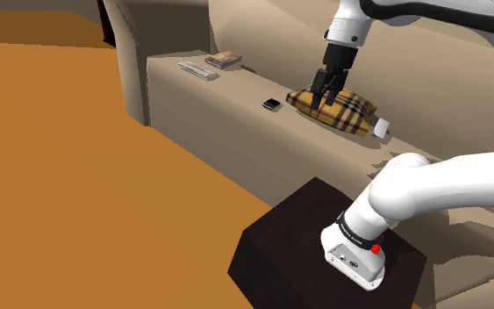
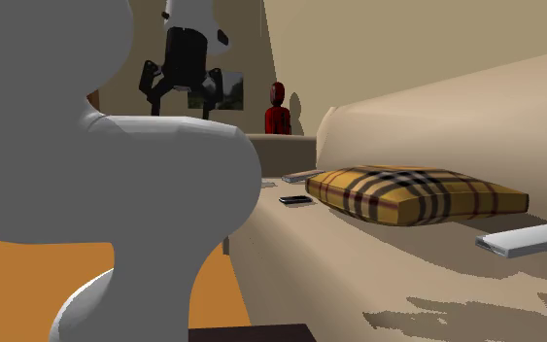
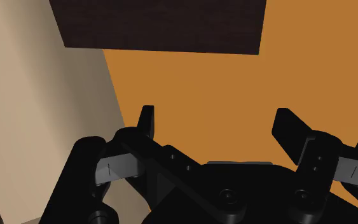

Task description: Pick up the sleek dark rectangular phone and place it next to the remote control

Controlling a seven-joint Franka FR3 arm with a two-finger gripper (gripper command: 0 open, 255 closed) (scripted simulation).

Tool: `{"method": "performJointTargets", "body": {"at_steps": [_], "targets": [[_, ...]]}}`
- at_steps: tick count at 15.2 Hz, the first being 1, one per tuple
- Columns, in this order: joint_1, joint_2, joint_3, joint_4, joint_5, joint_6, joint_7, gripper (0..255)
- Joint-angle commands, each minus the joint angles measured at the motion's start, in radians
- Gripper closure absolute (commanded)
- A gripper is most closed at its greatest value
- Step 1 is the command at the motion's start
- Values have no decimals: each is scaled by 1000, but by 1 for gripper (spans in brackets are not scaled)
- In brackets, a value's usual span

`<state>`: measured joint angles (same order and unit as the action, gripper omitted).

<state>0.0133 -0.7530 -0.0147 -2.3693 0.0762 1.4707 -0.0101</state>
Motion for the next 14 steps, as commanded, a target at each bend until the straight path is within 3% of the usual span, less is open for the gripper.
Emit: {"method": "performJointTargets", "body": {"at_steps": [1,14], "targets": [[0,0,0,0,0,0,0,0],[-107,426,19,137,9,342,272,0]]}}
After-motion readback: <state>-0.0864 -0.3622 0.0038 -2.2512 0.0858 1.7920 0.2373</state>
